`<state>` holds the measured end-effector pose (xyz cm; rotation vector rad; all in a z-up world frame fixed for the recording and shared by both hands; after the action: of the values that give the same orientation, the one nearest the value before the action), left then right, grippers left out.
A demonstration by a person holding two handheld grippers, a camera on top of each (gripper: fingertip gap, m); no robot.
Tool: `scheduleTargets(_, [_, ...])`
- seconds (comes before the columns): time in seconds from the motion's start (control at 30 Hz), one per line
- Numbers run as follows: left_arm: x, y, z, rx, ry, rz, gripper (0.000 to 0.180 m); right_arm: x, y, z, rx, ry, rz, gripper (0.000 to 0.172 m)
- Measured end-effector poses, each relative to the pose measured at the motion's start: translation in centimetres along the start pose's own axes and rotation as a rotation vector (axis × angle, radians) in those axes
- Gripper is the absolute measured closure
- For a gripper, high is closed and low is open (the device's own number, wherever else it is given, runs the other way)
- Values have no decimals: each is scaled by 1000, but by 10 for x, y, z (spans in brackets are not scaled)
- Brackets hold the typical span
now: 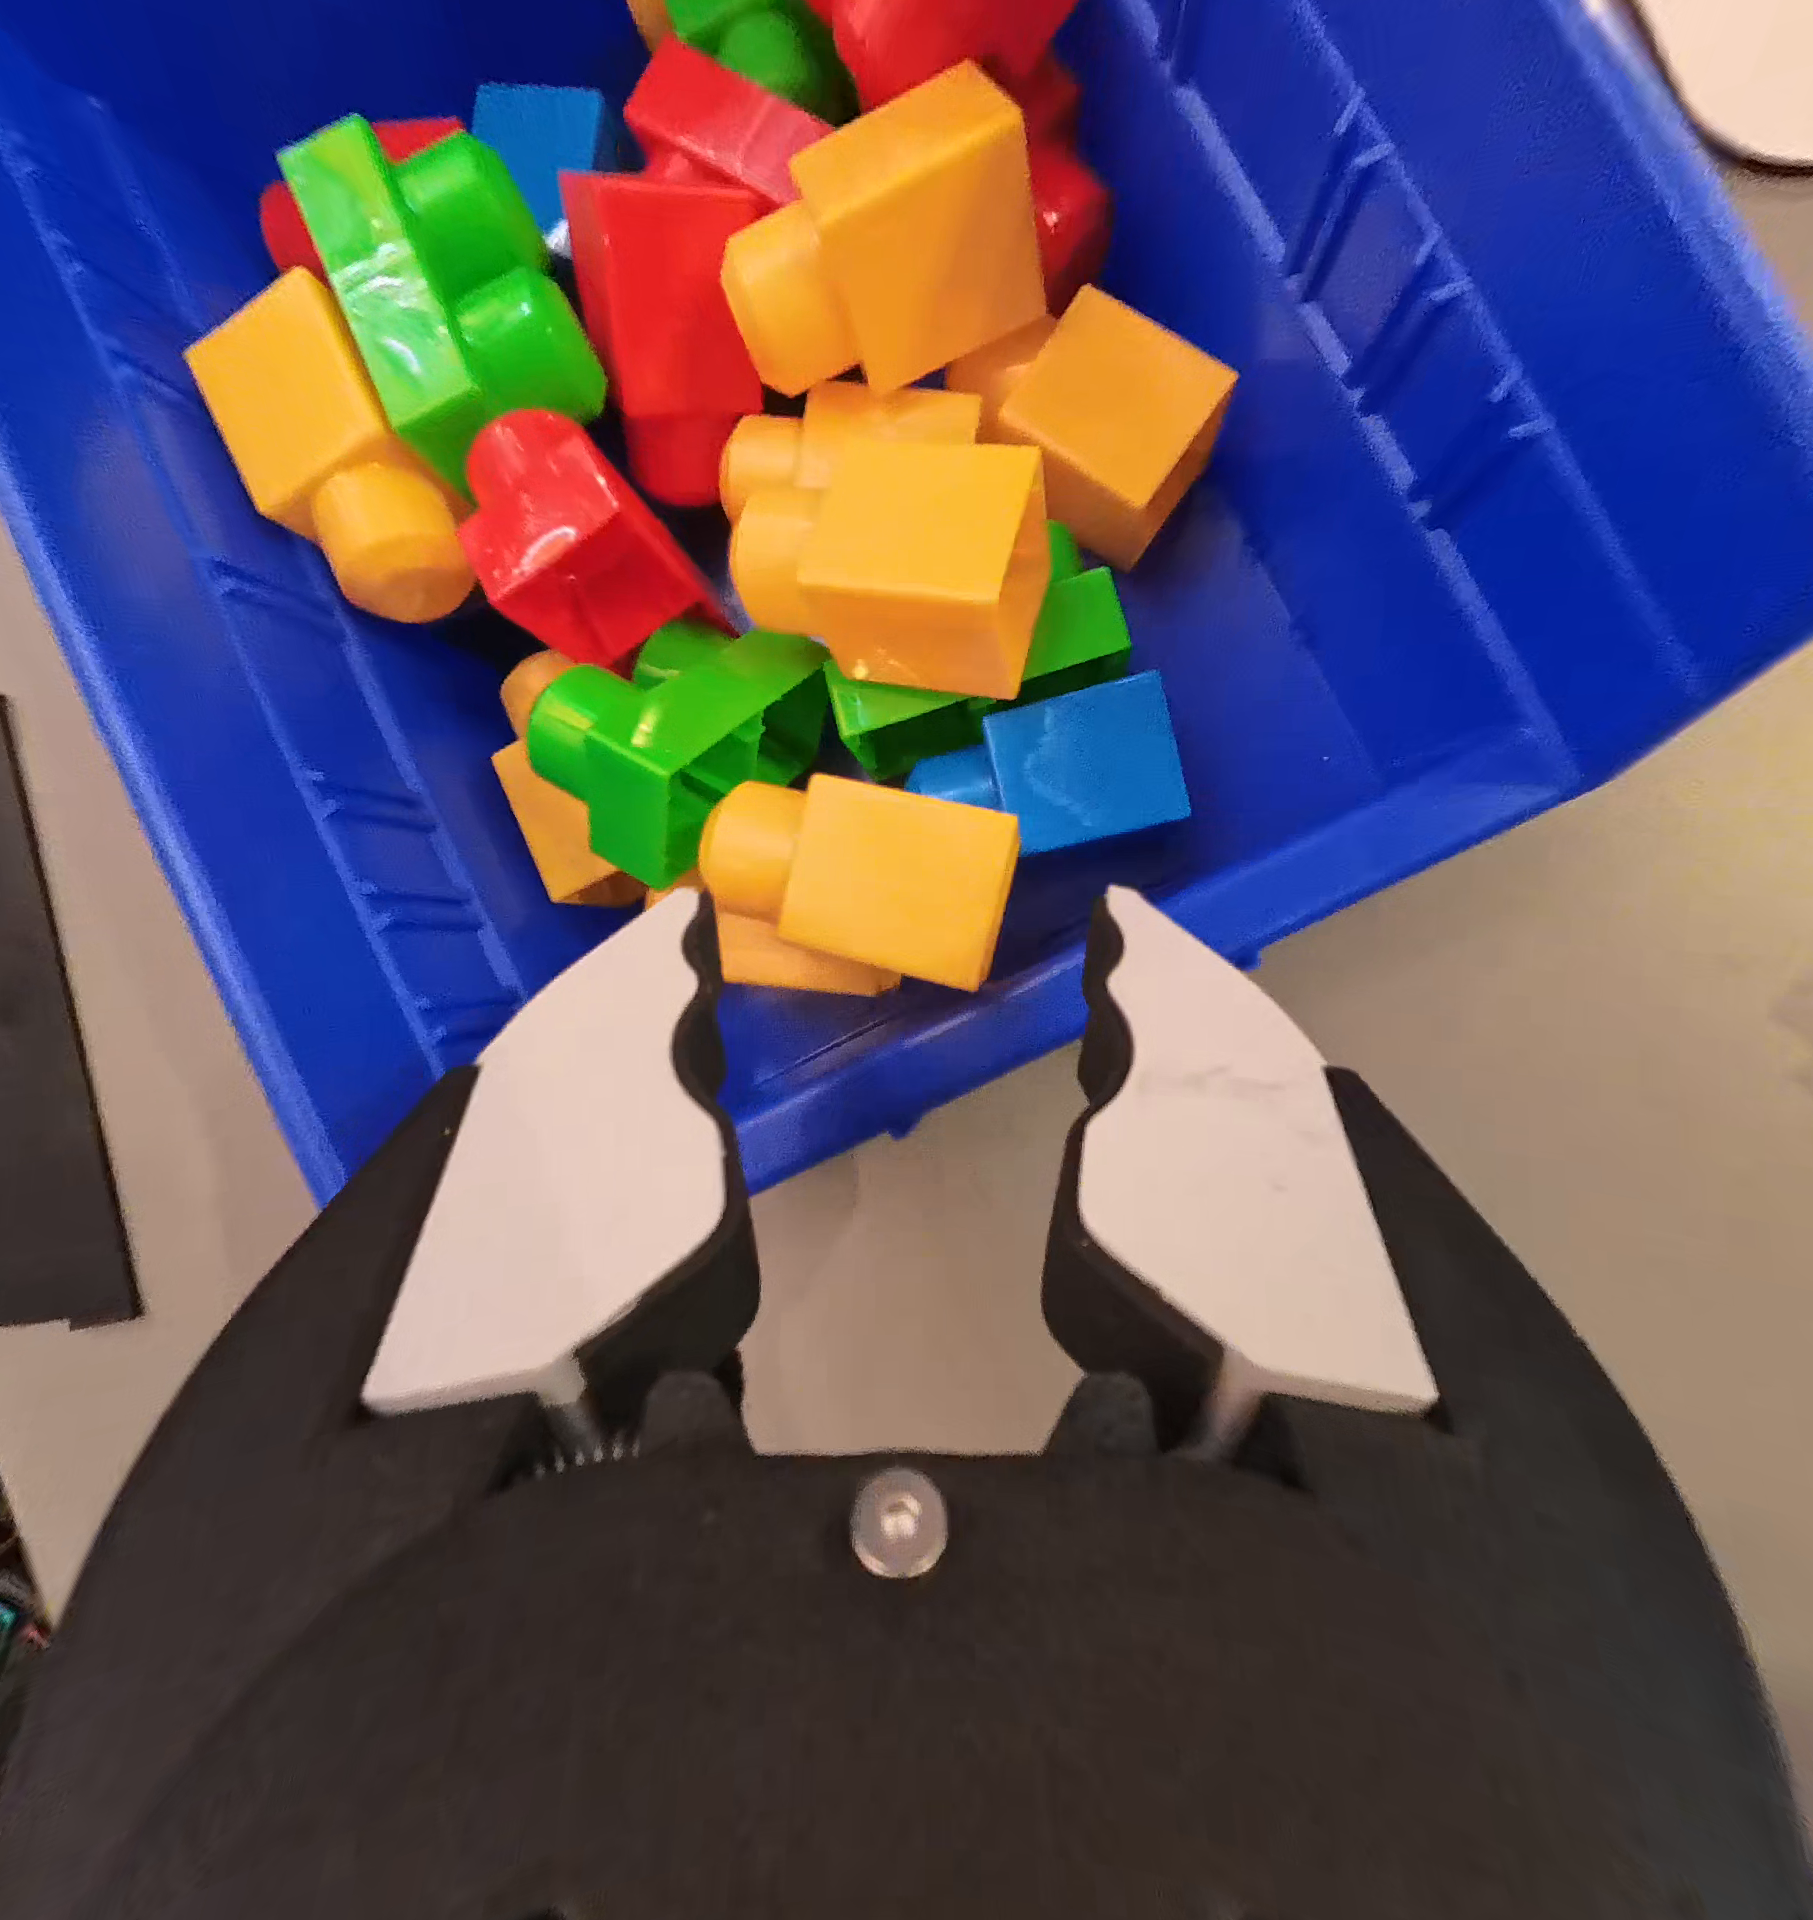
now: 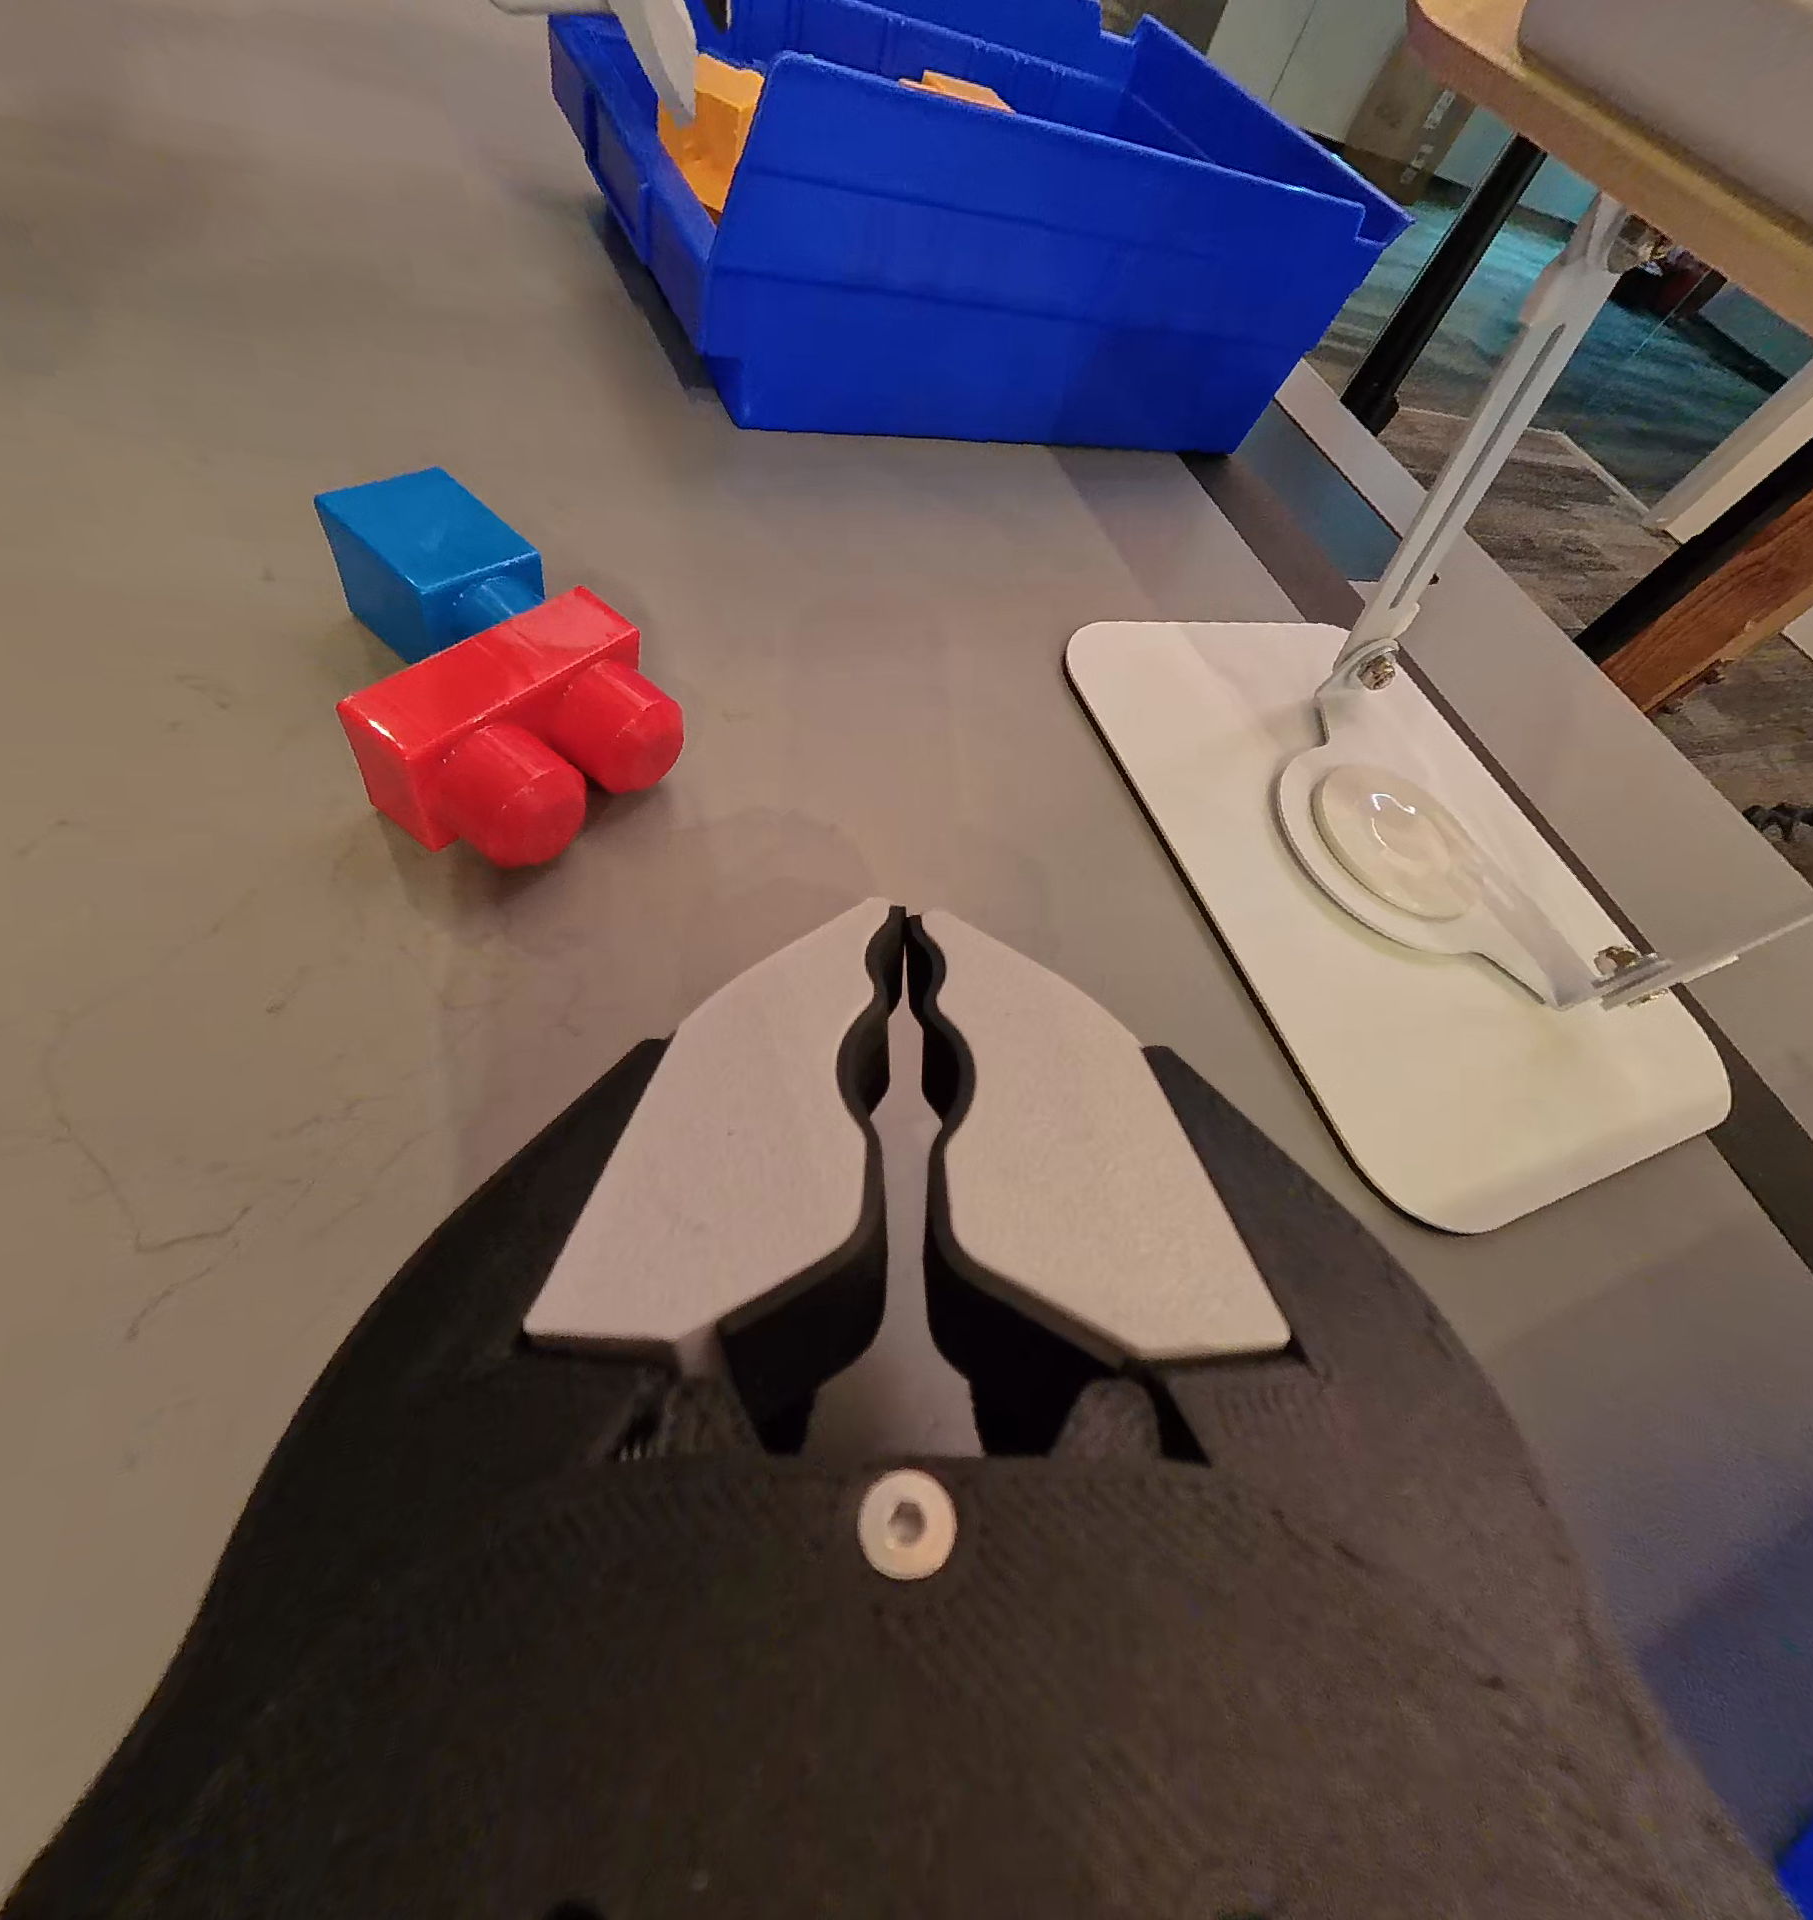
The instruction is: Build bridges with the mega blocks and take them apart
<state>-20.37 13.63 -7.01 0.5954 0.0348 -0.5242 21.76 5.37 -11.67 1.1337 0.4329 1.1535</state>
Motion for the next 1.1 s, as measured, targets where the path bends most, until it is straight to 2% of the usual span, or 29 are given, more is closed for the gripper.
scheduleTargets(0.2, [-7,3,-20,-62,-54,-10,125,-1,0,0,0,5,4,172])
scheduleTargets(0.27, [-9,5,-24,-34,-73,-10,126,-1,-1,1,-3,6,6,172])
scheduleTargets(0.43, [-11,5,-24,-17,-27,-69,127,0,-1,2,-2,7,3,172])
scheduleTargets(0.57, [-11,4,-13,44,-2,-81,127,0,-1,2,-3,8,2,172])
scheduleTargets(0.7, [1,7,16,141,-15,-151,127,0,-1,1,-4,9,2,172])
scheduleTargets(0.83, [55,4,55,279,-178,-375,127,0,-1,1,-6,11,3,172])
scheduleTargets(0.9, [97,-7,67,318,-297,-563,128,0,-1,1,-8,13,4,172])
scheduleTargets(1.0, [161,-31,74,332,-434,-813,127,-1,-1,1,-12,13,8,172])
scheduleTargets(1.1, [211,-53,71,307,-522,-970,128,-1,-1,0,-17,13,15,172])
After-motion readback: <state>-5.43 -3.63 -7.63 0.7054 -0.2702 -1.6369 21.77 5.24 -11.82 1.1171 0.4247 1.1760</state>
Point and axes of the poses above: each gripper's, where its closed fingertips meet, z back along the fingers, y out of its top, x = y × z across the jaws, the point moved 9 cm from there along z, back along the fingers, and after that the axes turned 2 degrees about y, right-handed, at the moved point
